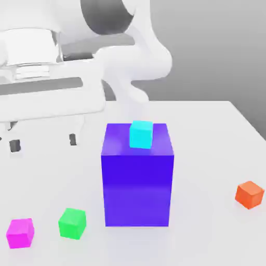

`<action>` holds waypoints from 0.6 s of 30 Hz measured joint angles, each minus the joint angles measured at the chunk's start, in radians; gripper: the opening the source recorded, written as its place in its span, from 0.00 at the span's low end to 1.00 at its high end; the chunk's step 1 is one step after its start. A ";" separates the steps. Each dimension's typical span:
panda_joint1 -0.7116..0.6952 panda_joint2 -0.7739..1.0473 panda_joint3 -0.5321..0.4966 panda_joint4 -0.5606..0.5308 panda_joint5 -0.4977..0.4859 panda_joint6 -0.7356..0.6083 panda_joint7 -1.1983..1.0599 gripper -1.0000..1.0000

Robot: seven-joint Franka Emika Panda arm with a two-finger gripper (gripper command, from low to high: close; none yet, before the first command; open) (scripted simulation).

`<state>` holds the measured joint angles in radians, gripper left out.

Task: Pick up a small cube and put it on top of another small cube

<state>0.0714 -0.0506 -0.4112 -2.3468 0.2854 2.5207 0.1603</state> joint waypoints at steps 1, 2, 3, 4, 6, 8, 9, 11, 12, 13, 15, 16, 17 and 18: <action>-0.015 0.037 -0.004 -0.002 0.016 0.011 -0.032 0.50; -0.029 0.073 -0.009 -0.005 0.030 0.022 -0.063 0.50; -0.041 0.108 -0.011 -0.007 0.042 0.032 -0.093 0.50; -0.054 0.143 -0.012 -0.009 0.051 0.044 -0.121 0.50; -0.083 0.211 -0.011 -0.015 0.060 0.068 -0.170 0.50; -0.112 0.276 -0.014 -0.021 0.061 0.095 -0.212 0.50; -0.125 0.307 -0.018 -0.025 0.058 0.109 -0.232 0.50; -0.151 0.369 -0.027 -0.031 0.049 0.139 -0.266 0.50; -0.167 0.402 -0.016 -0.027 0.062 0.161 -0.285 0.50; -0.185 0.438 0.003 -0.020 0.084 0.184 -0.306 0.50; -0.226 0.511 0.053 -0.002 0.138 0.235 -0.350 0.50; -0.248 0.544 0.079 0.007 0.162 0.258 -0.368 0.00; -0.248 0.544 0.079 0.007 0.162 0.258 -0.368 0.00; -0.248 0.544 0.079 0.007 0.162 0.258 -0.368 0.00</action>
<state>-0.1766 0.4931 -0.3321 -2.3400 0.4470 2.7787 -0.2078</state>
